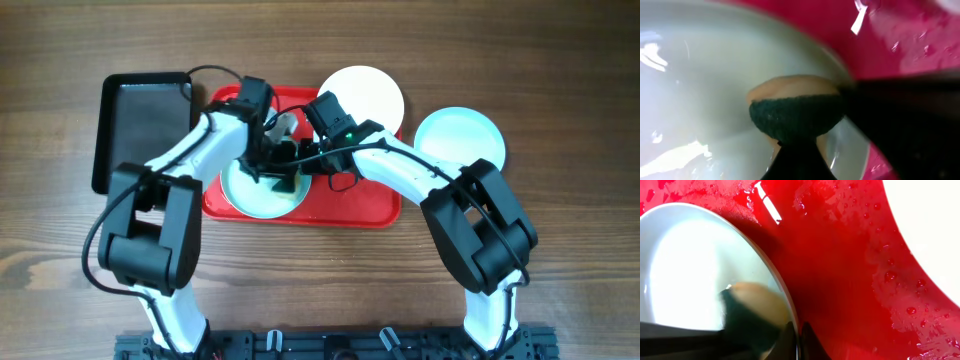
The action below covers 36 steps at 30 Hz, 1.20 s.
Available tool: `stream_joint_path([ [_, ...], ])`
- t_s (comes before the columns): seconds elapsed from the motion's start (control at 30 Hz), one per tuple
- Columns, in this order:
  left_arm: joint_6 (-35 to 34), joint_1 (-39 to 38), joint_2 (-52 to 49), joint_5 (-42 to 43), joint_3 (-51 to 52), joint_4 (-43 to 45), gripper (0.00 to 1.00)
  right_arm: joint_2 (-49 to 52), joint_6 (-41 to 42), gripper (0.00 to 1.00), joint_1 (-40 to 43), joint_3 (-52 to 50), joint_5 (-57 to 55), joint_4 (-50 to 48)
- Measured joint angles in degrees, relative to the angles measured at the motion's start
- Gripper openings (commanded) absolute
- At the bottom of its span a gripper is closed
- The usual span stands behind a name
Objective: Clean dirty plates on tray and stack at the side
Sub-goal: 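Keep scrubbing the light-blue plate with the sponge while right gripper holds rim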
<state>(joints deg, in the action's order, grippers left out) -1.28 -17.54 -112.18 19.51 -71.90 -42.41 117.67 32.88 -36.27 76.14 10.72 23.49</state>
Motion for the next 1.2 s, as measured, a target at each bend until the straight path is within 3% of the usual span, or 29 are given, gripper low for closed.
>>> stream_joint_path([
  [0.23, -6.4, -0.9, 0.0, -6.7, 0.1, 6.6, 0.04, 0.0, 0.1, 0.04, 0.4, 0.0, -1.1, -0.2],
  [0.47, -16.5, -0.3, 0.0, -21.0, -0.5, 8.3, 0.04, 0.0, 0.3, 0.04, 0.3, 0.0, -0.9, -0.7],
  [0.6, -22.1, 3.2, 0.0, -28.5, -1.4, 2.6, 0.04, 0.0, 0.3, 0.04, -0.1, 0.0, -0.4, -0.7],
  [0.77, -25.0, 6.1, 0.0, -28.9, -2.5, -8.5, 0.04, 0.0, 0.2, 0.04, -0.9, 0.0, 0.9, -1.2],
  [0.9, -23.3, 6.3, 0.0, -25.8, -2.6, -14.5, 0.04, 0.0, 0.2, 0.04, -1.0, 0.0, 1.2, -1.0],
  [1.07, -12.5, 5.7, 0.0, -15.8, -2.5, -17.2, 0.04, 0.0, 0.2, 0.04, -0.6, 0.0, 0.8, -0.7],
  [1.2, -5.2, 3.1, 0.0, -7.3, -1.9, -14.6, 0.04, 0.0, 0.1, 0.04, -0.3, 0.0, 0.6, -0.3],
])
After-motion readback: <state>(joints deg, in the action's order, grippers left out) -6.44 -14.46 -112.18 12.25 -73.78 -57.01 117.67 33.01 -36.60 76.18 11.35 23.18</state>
